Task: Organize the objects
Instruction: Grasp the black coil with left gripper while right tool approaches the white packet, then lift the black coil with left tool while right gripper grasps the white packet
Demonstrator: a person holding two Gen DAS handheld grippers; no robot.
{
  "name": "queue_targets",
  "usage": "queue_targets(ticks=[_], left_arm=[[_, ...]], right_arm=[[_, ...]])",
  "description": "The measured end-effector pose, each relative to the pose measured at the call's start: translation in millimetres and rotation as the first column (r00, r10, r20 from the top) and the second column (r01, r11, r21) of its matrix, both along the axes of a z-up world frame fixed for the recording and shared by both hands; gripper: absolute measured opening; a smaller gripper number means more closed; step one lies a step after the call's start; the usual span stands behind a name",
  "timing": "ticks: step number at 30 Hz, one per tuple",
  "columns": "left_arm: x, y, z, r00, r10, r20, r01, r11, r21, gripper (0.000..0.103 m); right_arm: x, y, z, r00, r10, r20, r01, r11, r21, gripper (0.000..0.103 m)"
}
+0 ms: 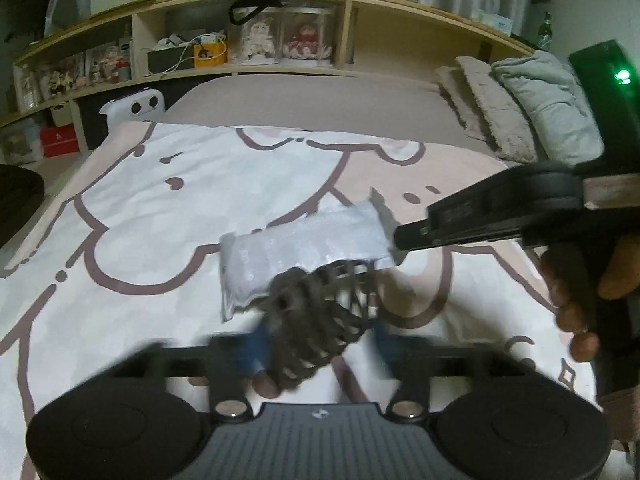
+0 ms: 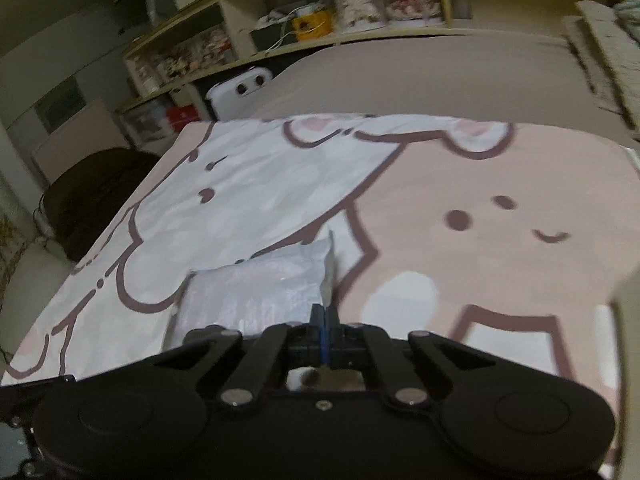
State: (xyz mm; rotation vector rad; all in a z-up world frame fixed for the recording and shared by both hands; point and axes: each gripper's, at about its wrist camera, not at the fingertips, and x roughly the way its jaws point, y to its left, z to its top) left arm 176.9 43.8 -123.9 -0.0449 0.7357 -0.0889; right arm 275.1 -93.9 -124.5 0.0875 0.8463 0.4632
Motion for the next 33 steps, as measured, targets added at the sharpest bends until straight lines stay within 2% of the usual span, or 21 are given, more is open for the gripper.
queue_targets(ticks=[1, 3, 5, 13, 17, 21, 24, 28, 29, 31, 32, 33], left_arm=[[-2, -4, 1, 1.0, 0.004, 0.019, -0.004, 1.0, 0.011, 0.09], [-2, -13, 1, 0.999, -0.015, 0.032, 0.013, 0.999, 0.045, 0.09], [3, -19, 0, 0.999, -0.008, 0.034, 0.006, 0.998, 0.063, 0.095], [23, -32, -14, 0.991, 0.131, 0.019, -0.132, 0.989, 0.061, 0.099], [32, -33, -18, 0.978, 0.206, 0.021, -0.207, 0.977, 0.041, 0.1], [41, -31, -27, 0.962, 0.275, 0.003, -0.275, 0.961, 0.028, 0.099], [39, -26, -31, 0.961, 0.276, 0.003, -0.276, 0.961, 0.013, 0.089], [37, -20, -30, 0.962, 0.272, 0.0, -0.272, 0.962, -0.029, 0.087], [37, -20, -30, 0.963, 0.271, 0.001, -0.271, 0.962, -0.03, 0.087], [36, -19, -29, 0.963, 0.269, 0.002, -0.268, 0.963, -0.033, 0.087], [35, -18, -29, 0.963, 0.27, 0.002, -0.27, 0.962, -0.035, 0.087], [35, -17, -28, 0.962, 0.274, 0.003, -0.274, 0.961, -0.038, 0.087]], right_arm=[[-3, -7, 3, 1.0, -0.012, -0.003, 0.012, 1.0, 0.01, 0.0], [-10, -16, 8, 1.0, -0.024, -0.011, 0.025, 0.999, 0.022, 0.0], [-18, -23, 12, 1.0, -0.025, -0.008, 0.025, 0.999, 0.027, 0.0], [-43, -46, 25, 0.998, -0.059, 0.014, 0.058, 0.995, 0.078, 0.0], [-41, -56, 24, 0.996, -0.09, 0.015, 0.088, 0.992, 0.094, 0.0], [-42, -66, 18, 0.995, -0.099, -0.002, 0.099, 0.993, 0.059, 0.0], [-45, -73, 14, 0.996, -0.083, -0.014, 0.084, 0.996, 0.017, 0.0], [-52, -82, 10, 0.998, -0.049, -0.041, 0.048, 0.999, -0.019, 0.001], [-52, -82, 11, 0.999, -0.034, -0.038, 0.033, 0.999, -0.022, 0.004], [-51, -82, 11, 1.0, -0.021, -0.013, 0.021, 0.999, -0.045, 0.019], [-50, -81, 12, 1.0, -0.02, 0.01, 0.02, 0.998, -0.053, 0.035], [-48, -80, 13, 0.999, -0.014, 0.037, 0.016, 0.998, -0.056, 0.045]])
